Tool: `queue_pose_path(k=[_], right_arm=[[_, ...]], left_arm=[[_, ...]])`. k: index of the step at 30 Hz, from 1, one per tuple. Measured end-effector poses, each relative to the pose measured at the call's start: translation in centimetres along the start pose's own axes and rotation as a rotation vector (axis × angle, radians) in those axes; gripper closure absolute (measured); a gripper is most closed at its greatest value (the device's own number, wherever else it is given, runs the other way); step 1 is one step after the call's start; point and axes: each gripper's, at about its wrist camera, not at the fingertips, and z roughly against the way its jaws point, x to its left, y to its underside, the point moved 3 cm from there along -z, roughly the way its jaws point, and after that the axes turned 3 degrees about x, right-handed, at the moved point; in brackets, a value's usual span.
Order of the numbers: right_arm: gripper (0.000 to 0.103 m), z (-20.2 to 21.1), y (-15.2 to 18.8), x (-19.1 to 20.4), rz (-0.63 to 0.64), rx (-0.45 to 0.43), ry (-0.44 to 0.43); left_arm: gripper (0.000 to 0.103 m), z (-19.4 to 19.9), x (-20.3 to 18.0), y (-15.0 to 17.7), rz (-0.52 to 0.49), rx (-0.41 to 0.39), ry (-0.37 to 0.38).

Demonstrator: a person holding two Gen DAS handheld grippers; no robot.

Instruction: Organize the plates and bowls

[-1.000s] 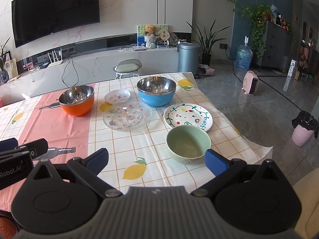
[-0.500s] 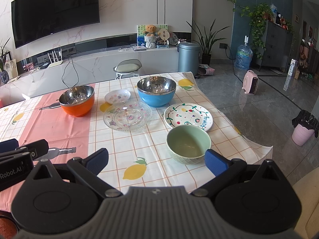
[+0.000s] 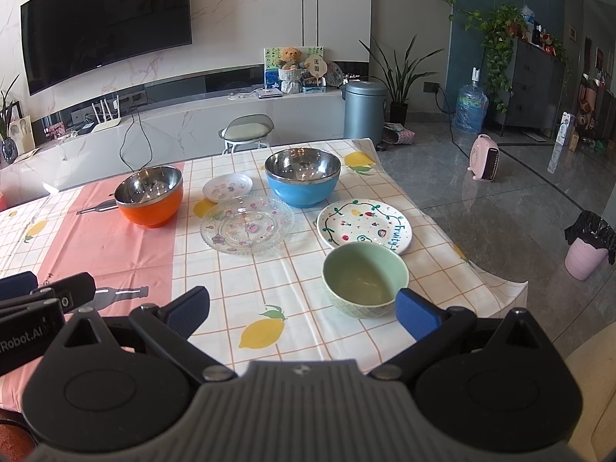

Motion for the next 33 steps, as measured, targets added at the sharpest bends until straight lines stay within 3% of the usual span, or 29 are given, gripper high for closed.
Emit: queue_pose_path(k=[13, 20, 25, 29, 33], right_arm=[[0.003, 0.0, -0.4, 0.1, -0.002, 0.003, -0.005], [0.003, -0.7, -0.9, -0.7, -0.02, 0.011, -0.03], [0.004, -1.3, -2.0, -2.0, -0.044, -0.006, -0.067], [0.025, -2.6, -3.5, -2.2, -0.036, -0.015, -0.086], [0.032, -4.3, -5.3, -2.7, -0.055, -0.025, -0.098]], left_arm=[[0.02, 0.0, -0.1, 0.1, 0.0, 0.002, 0.001], [0.022, -1.2, -0.1, -0.4, 0.039, 0.04, 0.072], [0.038, -2.5, 0.5, -2.0, 0.072, 0.056, 0.11], [0.049, -3.9, 1.0, -3.9, 0.11, 0.084, 0.168], [0.068, -5.5, 1.0, -5.9, 0.123, 0.085, 0.203]])
